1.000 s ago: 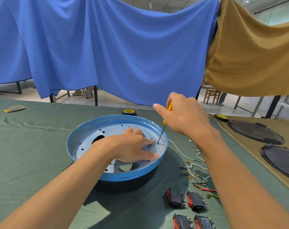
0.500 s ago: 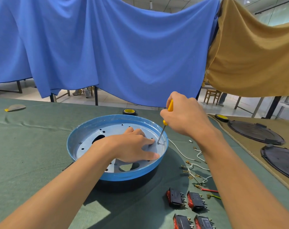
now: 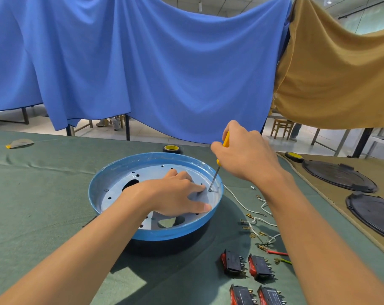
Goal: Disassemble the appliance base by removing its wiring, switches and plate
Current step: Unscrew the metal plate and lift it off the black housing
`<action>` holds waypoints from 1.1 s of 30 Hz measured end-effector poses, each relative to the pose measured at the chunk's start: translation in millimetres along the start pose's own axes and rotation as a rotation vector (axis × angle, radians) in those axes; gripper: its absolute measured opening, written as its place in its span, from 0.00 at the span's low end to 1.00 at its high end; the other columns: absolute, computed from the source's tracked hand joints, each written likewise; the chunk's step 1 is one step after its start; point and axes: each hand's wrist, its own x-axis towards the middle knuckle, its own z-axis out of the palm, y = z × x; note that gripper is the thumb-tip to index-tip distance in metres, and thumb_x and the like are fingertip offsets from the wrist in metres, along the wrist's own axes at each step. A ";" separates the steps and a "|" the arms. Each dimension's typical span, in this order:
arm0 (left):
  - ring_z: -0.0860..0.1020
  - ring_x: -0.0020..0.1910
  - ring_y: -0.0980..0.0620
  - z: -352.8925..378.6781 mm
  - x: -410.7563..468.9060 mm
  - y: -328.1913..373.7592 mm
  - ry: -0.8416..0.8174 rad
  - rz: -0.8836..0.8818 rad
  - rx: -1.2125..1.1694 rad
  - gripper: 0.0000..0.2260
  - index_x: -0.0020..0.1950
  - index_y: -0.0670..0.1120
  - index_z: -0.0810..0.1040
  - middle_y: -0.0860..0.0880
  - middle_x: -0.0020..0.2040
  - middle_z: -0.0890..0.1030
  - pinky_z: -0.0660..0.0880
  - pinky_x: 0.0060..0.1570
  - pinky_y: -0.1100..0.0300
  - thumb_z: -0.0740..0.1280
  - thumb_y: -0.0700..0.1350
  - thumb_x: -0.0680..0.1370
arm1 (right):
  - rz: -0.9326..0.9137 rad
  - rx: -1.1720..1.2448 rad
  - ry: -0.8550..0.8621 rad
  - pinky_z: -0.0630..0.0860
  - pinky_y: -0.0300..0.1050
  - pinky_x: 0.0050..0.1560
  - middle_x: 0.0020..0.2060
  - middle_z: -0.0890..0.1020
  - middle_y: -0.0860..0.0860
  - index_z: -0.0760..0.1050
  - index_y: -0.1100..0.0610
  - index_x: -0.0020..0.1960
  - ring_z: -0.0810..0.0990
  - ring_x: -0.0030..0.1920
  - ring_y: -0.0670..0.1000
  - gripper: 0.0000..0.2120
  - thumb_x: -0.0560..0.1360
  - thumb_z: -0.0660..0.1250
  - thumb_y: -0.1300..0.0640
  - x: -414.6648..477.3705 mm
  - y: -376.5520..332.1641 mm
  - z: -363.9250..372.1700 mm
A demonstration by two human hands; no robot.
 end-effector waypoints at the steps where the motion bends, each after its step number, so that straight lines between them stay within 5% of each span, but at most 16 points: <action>1: 0.57 0.70 0.47 0.0 0.1 0.1 0.002 0.003 0.003 0.29 0.77 0.58 0.58 0.52 0.74 0.61 0.59 0.66 0.49 0.53 0.66 0.78 | 0.007 -0.008 0.017 0.70 0.51 0.41 0.42 0.77 0.54 0.68 0.54 0.49 0.74 0.46 0.59 0.15 0.77 0.59 0.41 -0.2 0.3 0.1; 6: 0.58 0.70 0.47 0.6 0.3 0.3 0.004 0.011 0.015 0.28 0.77 0.58 0.58 0.52 0.74 0.61 0.59 0.65 0.49 0.53 0.66 0.78 | -0.001 0.012 -0.008 0.74 0.53 0.44 0.43 0.77 0.54 0.69 0.54 0.50 0.74 0.47 0.59 0.08 0.75 0.61 0.50 1.5 2.4 -3.1; 12: 0.58 0.69 0.46 -0.1 0.5 0.2 0.003 0.015 0.016 0.28 0.77 0.57 0.58 0.52 0.74 0.61 0.59 0.65 0.49 0.52 0.66 0.78 | 0.017 -0.061 0.058 0.71 0.50 0.42 0.42 0.78 0.54 0.70 0.54 0.47 0.75 0.46 0.60 0.15 0.77 0.59 0.42 0.1 2.3 -0.5; 17: 0.58 0.69 0.46 0.1 -0.1 -0.1 0.006 0.018 0.015 0.28 0.77 0.57 0.59 0.52 0.74 0.61 0.59 0.64 0.50 0.53 0.66 0.79 | 0.006 -0.037 0.006 0.69 0.50 0.42 0.41 0.75 0.53 0.70 0.54 0.50 0.74 0.47 0.59 0.08 0.75 0.62 0.50 1.8 4.2 -3.8; 22: 0.57 0.70 0.47 0.5 -0.2 -0.4 0.004 0.015 0.004 0.28 0.77 0.58 0.58 0.52 0.74 0.61 0.59 0.65 0.50 0.53 0.66 0.78 | 0.009 -0.100 0.063 0.67 0.49 0.41 0.39 0.75 0.52 0.70 0.54 0.47 0.73 0.45 0.59 0.14 0.77 0.59 0.43 -0.4 2.6 -1.5; 27: 0.58 0.69 0.47 0.5 -0.3 0.1 0.009 0.018 0.013 0.28 0.77 0.57 0.59 0.52 0.74 0.61 0.59 0.64 0.50 0.53 0.65 0.79 | -0.015 -0.074 0.038 0.67 0.49 0.41 0.40 0.75 0.53 0.68 0.55 0.50 0.73 0.46 0.60 0.08 0.75 0.61 0.52 0.6 4.3 -3.1; 33: 0.58 0.69 0.46 0.7 0.4 -0.7 0.007 0.013 0.004 0.28 0.77 0.57 0.59 0.52 0.74 0.61 0.59 0.65 0.49 0.53 0.65 0.79 | -0.012 -0.144 0.070 0.67 0.50 0.41 0.38 0.74 0.52 0.68 0.54 0.48 0.73 0.44 0.59 0.13 0.78 0.59 0.44 -1.5 3.2 -2.4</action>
